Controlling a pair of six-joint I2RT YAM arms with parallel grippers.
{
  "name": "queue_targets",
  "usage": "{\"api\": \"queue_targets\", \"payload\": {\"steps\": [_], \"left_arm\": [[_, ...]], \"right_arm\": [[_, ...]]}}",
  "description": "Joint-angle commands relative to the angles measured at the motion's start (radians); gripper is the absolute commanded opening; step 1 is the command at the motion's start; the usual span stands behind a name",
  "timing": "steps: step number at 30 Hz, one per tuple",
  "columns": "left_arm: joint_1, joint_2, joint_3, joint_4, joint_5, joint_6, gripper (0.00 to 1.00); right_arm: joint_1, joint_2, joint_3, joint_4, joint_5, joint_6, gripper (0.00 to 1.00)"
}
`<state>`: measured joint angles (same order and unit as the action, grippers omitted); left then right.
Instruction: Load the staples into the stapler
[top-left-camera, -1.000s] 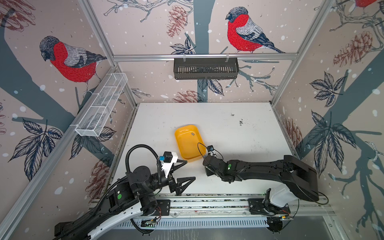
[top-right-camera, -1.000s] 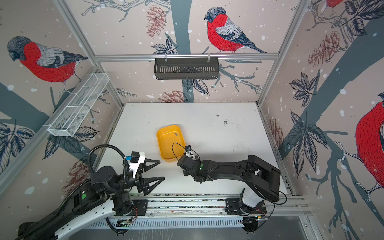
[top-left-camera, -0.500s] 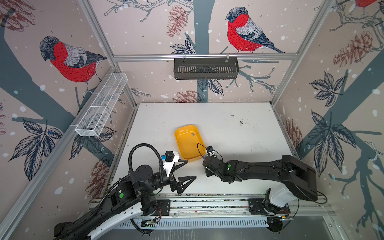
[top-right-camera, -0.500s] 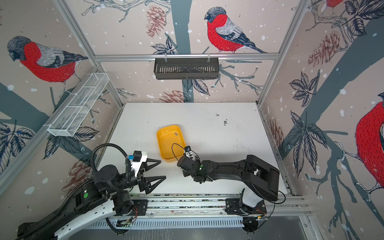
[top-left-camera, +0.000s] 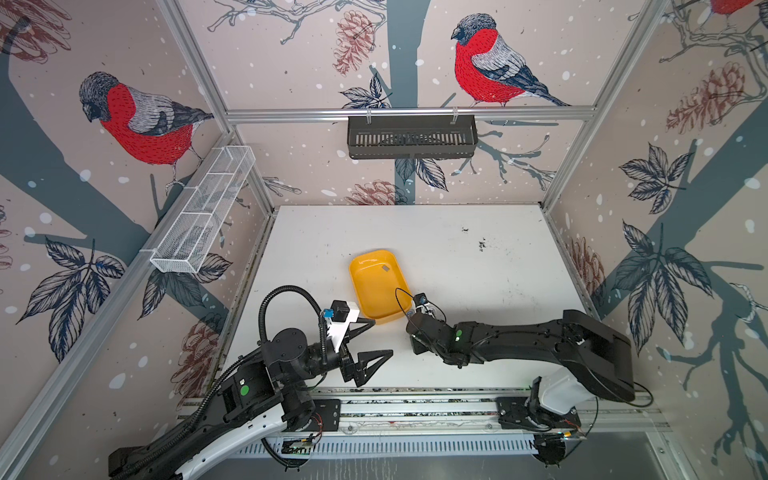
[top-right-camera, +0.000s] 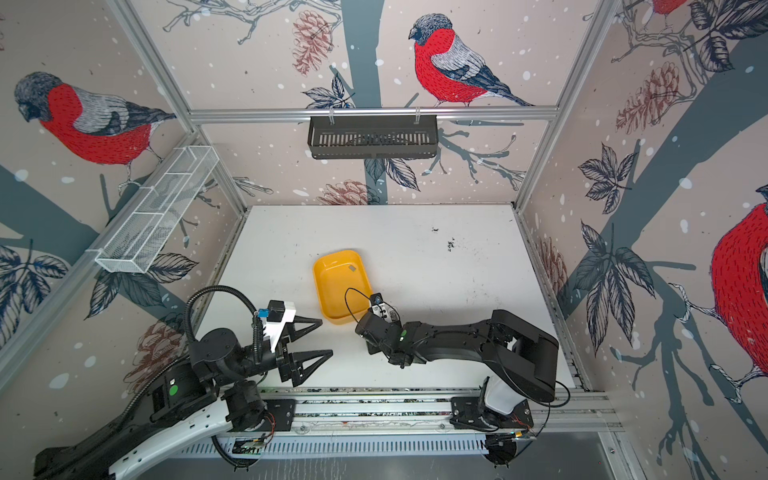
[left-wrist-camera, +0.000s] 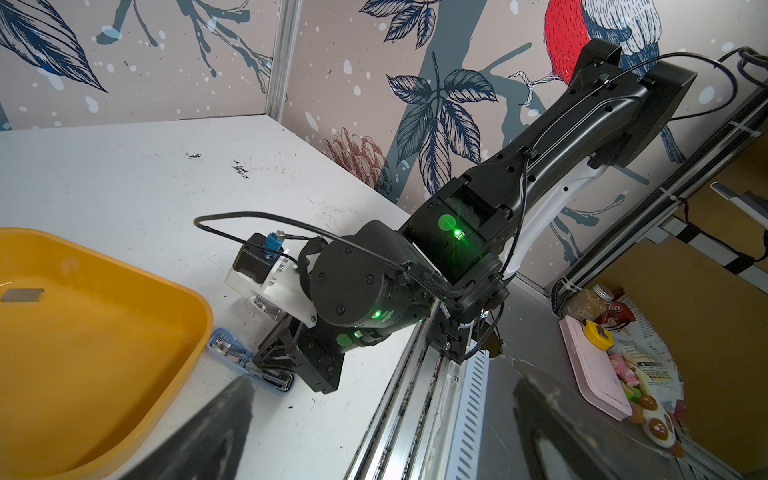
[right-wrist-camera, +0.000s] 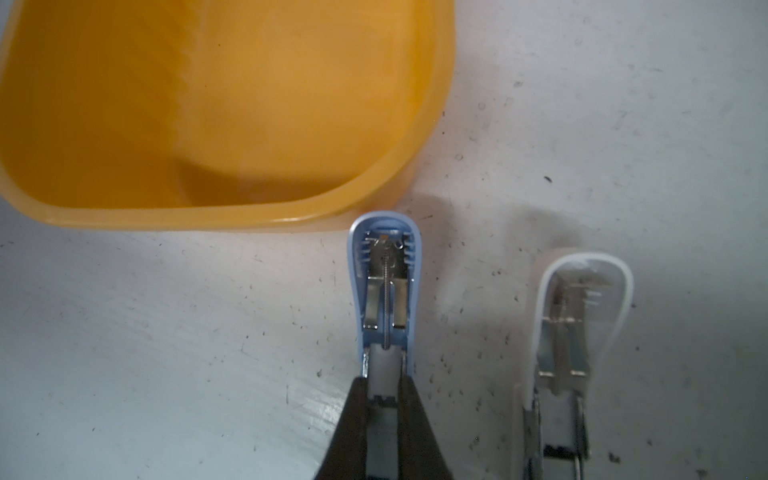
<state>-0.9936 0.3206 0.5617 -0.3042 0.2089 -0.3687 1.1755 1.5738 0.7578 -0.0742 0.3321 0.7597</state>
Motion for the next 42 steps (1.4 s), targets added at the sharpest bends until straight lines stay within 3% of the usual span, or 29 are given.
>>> {"api": "queue_targets", "payload": {"steps": [1,26,42], "left_arm": [[0.004,0.001,0.0,0.02,0.009,-0.002,0.97],[0.013,-0.005,-0.004,0.026,0.02,-0.002,0.97],[0.019,0.002,-0.006,0.029,0.023,-0.003,0.97]], "right_arm": [[0.002,0.0,-0.002,0.025,-0.006,0.001,0.05],[0.016,-0.034,-0.021,0.042,0.028,0.091,0.05],[0.017,-0.02,-0.031,0.05,0.022,0.087,0.06]]}}
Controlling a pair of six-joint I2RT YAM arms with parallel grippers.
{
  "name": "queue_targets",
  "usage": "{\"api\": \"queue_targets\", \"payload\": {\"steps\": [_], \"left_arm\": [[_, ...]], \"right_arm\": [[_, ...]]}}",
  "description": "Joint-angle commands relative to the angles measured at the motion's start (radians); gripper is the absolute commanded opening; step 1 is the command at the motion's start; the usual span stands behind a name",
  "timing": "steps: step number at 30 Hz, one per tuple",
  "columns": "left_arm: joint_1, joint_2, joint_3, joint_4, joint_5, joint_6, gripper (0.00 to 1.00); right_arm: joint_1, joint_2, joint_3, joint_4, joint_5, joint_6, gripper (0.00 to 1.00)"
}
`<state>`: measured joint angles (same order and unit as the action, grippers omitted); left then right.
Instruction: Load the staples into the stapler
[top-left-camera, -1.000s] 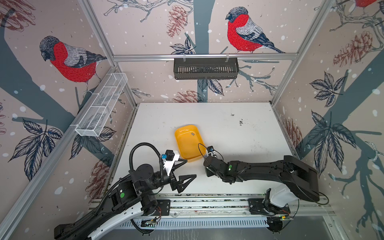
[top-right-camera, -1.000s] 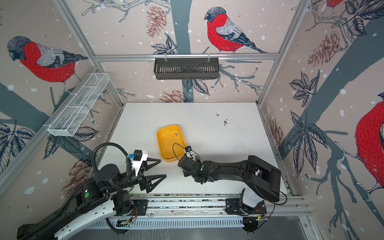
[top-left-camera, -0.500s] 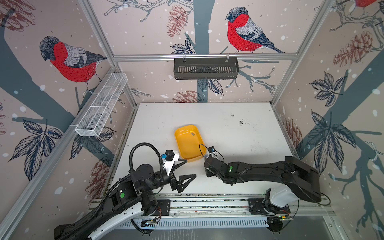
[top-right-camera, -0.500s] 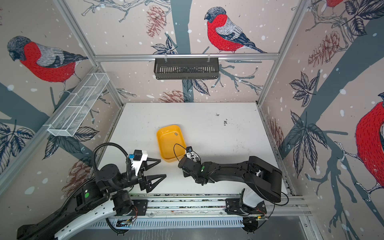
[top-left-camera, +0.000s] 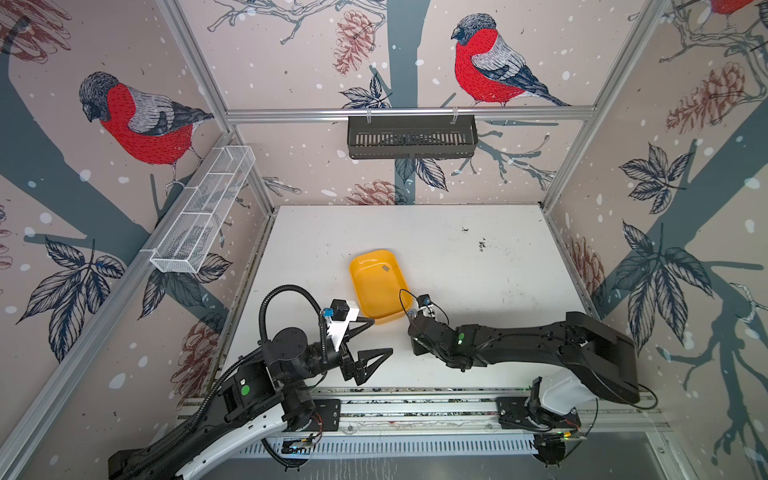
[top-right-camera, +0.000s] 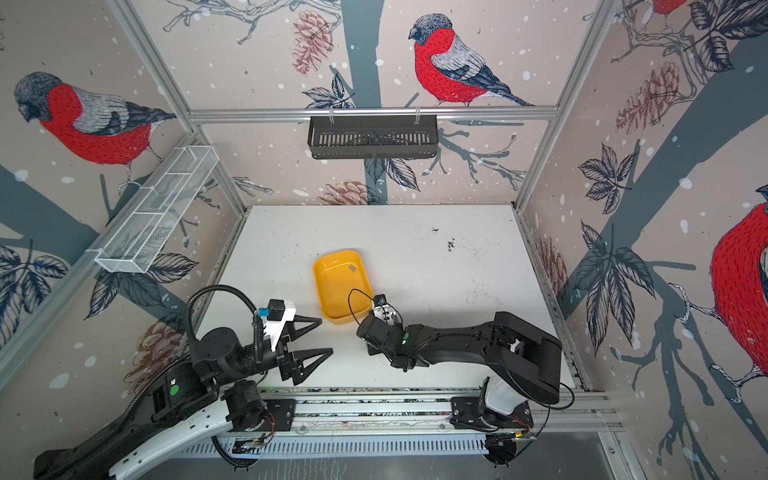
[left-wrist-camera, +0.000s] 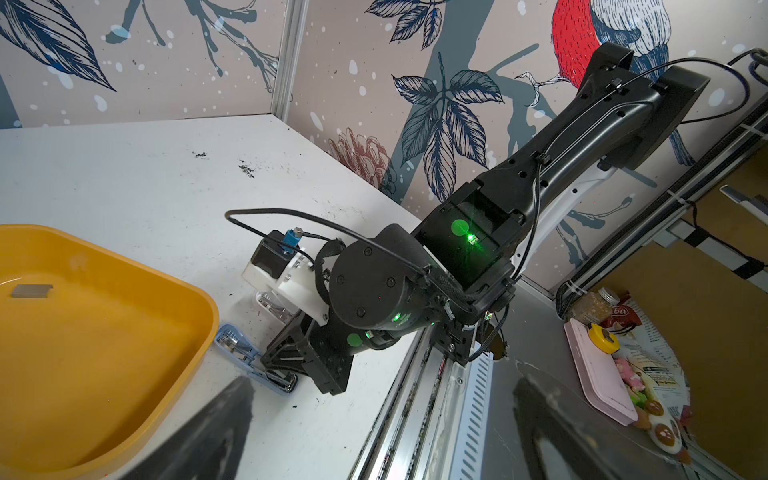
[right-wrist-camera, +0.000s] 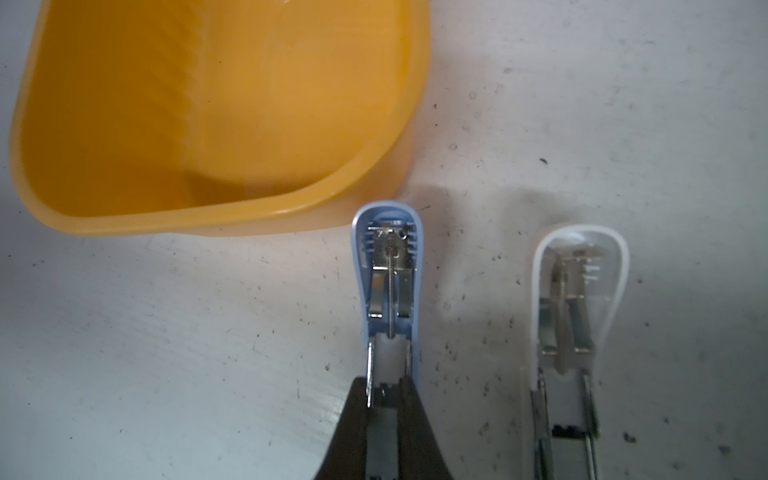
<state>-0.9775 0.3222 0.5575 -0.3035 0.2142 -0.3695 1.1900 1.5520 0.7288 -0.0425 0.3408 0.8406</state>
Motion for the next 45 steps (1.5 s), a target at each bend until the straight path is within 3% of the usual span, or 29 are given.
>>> {"api": "queue_targets", "payload": {"steps": [1,15,45], "left_arm": [[0.002,0.001,0.0,0.029,0.017,-0.002,0.97],[0.01,0.013,-0.001,0.031,0.026,-0.002,0.97],[0.02,0.014,-0.004,0.036,0.032,-0.004,0.97]], "right_arm": [[0.002,0.001,-0.004,0.019,0.012,0.005,0.06],[0.002,0.016,-0.011,0.037,0.001,-0.001,0.06],[0.019,0.011,-0.008,-0.013,0.001,0.008,0.15]]}}
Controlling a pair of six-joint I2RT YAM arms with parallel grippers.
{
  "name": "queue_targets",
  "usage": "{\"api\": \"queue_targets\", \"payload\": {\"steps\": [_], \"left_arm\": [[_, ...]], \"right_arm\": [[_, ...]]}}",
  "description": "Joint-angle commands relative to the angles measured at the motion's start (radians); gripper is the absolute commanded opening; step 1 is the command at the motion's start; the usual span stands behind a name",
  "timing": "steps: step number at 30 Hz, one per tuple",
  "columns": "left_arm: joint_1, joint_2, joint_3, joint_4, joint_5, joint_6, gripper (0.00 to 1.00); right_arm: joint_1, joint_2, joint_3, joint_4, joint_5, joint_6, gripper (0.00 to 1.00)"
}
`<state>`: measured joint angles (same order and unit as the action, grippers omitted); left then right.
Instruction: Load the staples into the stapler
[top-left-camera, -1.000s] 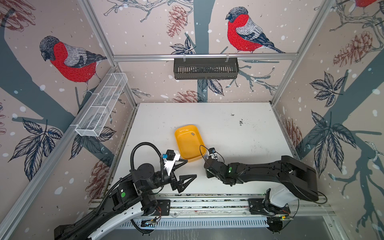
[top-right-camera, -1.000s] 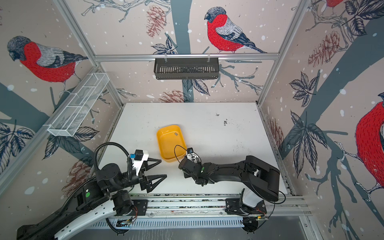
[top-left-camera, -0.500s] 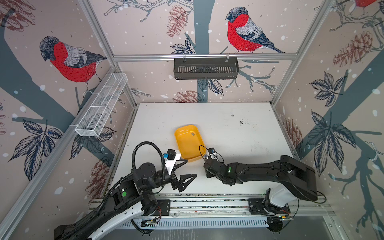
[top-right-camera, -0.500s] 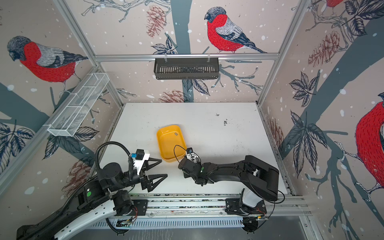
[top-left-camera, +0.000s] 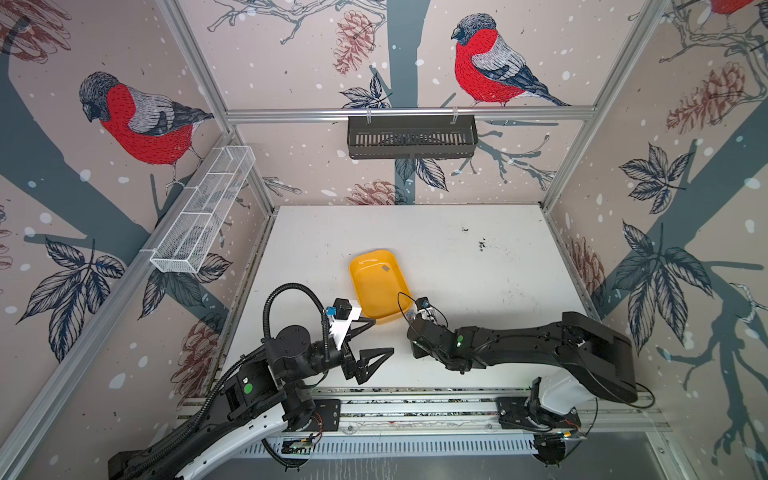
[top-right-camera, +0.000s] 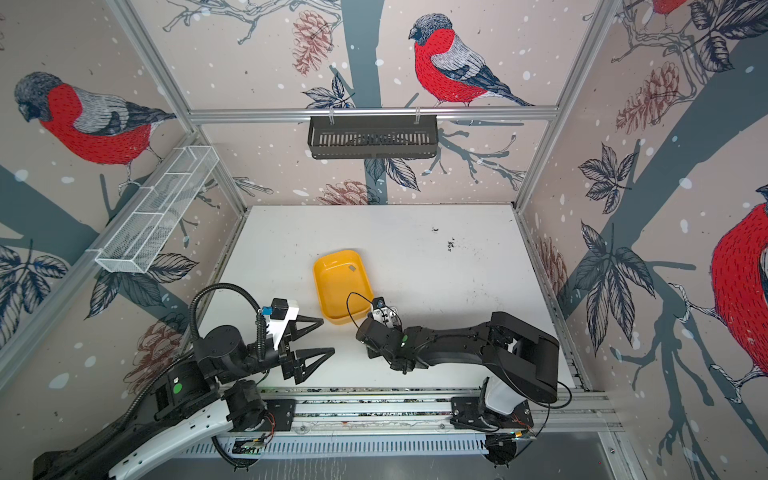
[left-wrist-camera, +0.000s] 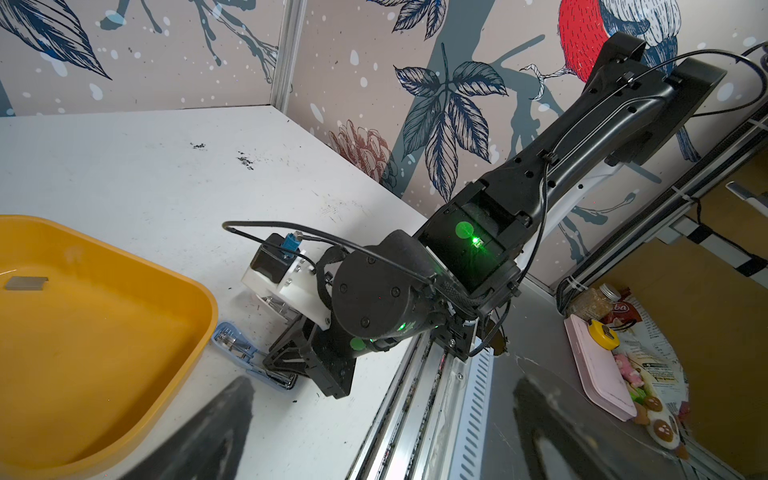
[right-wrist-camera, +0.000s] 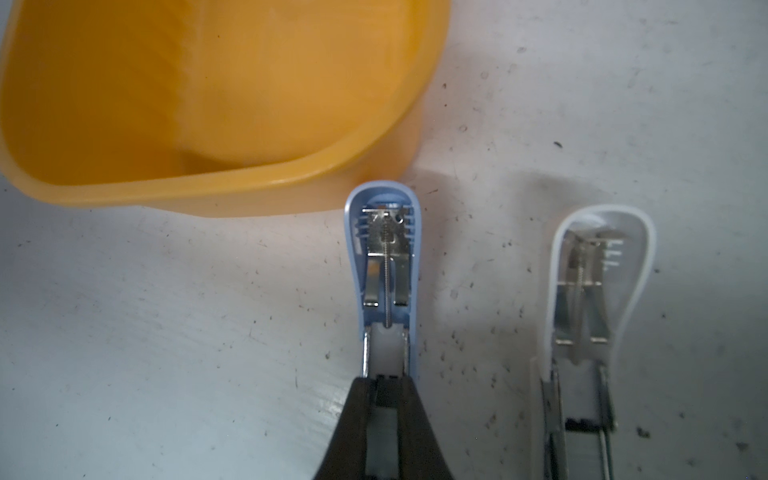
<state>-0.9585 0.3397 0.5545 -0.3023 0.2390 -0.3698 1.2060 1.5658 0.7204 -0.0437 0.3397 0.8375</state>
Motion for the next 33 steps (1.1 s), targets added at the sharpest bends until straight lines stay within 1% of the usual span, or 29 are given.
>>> {"api": "queue_targets", "payload": {"steps": [1,12,21,27,33], "left_arm": [[0.002,-0.003,-0.001,0.035,0.007,-0.004,0.97],[0.003,-0.005,-0.001,0.034,0.003,-0.005,0.97],[0.004,-0.005,-0.001,0.033,0.003,-0.006,0.97],[0.003,-0.006,-0.001,0.03,-0.008,-0.011,0.97],[0.003,0.002,0.002,0.02,-0.035,-0.017,0.97]], "right_arm": [[0.003,-0.002,0.0,-0.01,0.002,0.012,0.15],[0.004,-0.002,0.002,-0.01,0.003,0.012,0.21],[0.004,-0.011,0.006,-0.011,0.008,0.008,0.23],[-0.007,-0.048,0.012,-0.013,0.019,-0.023,0.25],[-0.026,-0.131,-0.026,-0.016,0.033,-0.058,0.28]]}}
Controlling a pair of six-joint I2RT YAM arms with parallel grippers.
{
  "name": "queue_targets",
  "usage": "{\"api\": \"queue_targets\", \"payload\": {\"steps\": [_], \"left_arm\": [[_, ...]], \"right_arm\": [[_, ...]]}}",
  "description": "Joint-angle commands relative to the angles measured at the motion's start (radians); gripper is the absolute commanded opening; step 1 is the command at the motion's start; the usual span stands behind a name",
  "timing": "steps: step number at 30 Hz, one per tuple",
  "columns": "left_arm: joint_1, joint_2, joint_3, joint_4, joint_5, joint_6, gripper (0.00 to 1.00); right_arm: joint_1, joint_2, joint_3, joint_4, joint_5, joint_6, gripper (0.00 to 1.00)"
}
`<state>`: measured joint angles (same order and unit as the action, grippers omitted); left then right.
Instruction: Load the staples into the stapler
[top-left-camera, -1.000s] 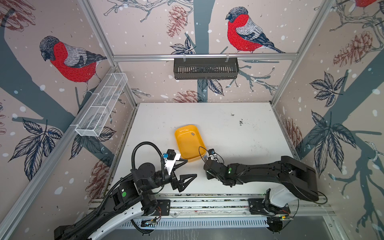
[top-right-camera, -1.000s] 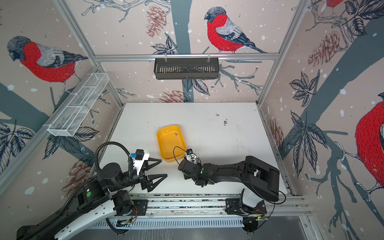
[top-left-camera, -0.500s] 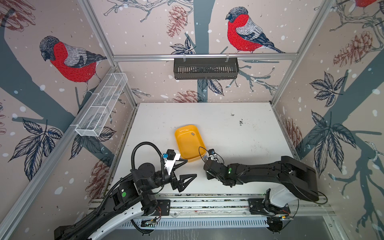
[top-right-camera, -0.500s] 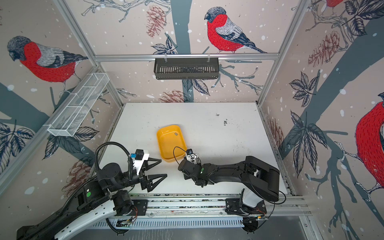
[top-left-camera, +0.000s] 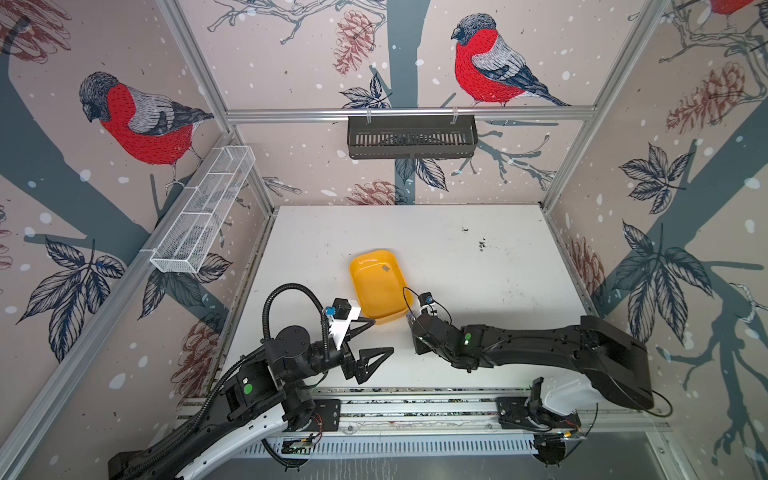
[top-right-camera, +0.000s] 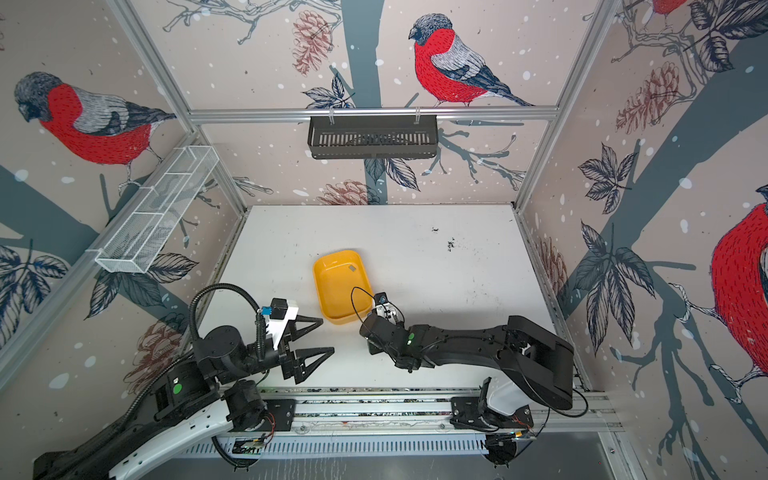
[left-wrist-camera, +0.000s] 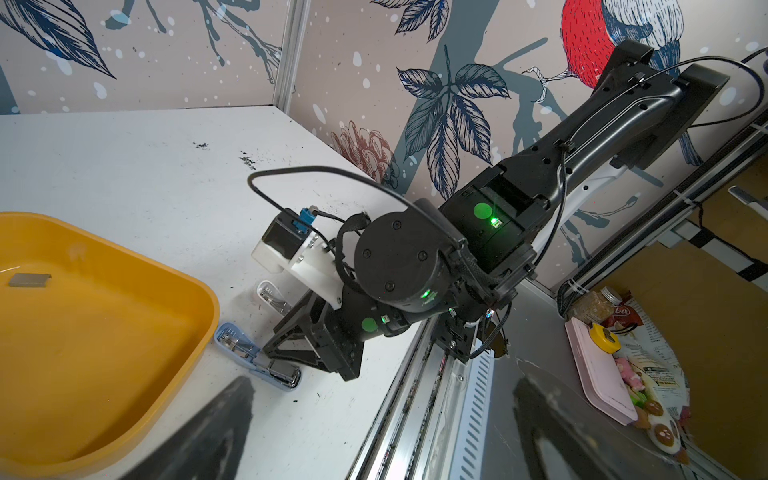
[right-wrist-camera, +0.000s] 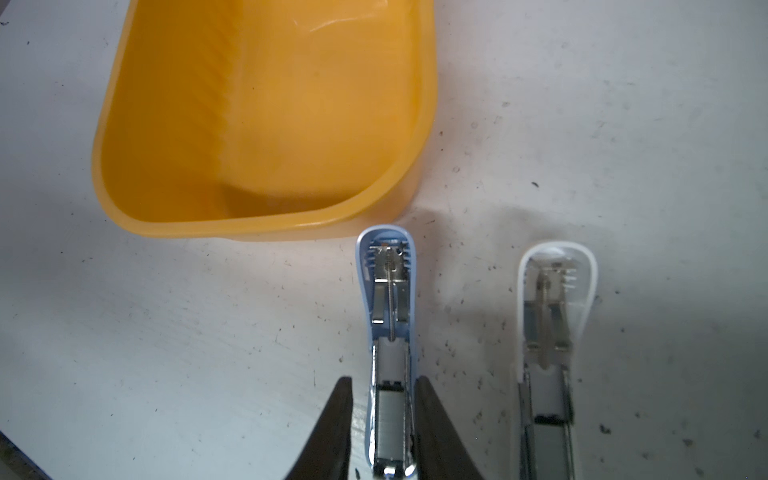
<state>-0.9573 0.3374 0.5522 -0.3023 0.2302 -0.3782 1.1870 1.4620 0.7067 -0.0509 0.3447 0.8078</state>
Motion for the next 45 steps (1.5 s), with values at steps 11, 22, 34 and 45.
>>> {"api": "queue_targets", "payload": {"steps": [11,22,34,45], "left_arm": [[0.039,0.032,0.005,0.017,-0.045,-0.015,0.97],[0.054,0.03,-0.001,0.021,-0.055,-0.024,0.97],[0.093,0.074,0.003,0.019,-0.048,-0.023,0.97],[0.095,0.153,0.012,0.017,-0.092,-0.026,0.97]], "right_arm": [[-0.03,-0.197,-0.127,-0.01,0.08,-0.041,0.32],[-0.039,-0.396,-0.252,-0.042,0.096,0.047,0.32],[-0.115,-0.437,-0.341,-0.003,-0.006,0.051,0.37],[-0.155,-0.402,-0.396,0.103,-0.187,0.0,0.45]]}}
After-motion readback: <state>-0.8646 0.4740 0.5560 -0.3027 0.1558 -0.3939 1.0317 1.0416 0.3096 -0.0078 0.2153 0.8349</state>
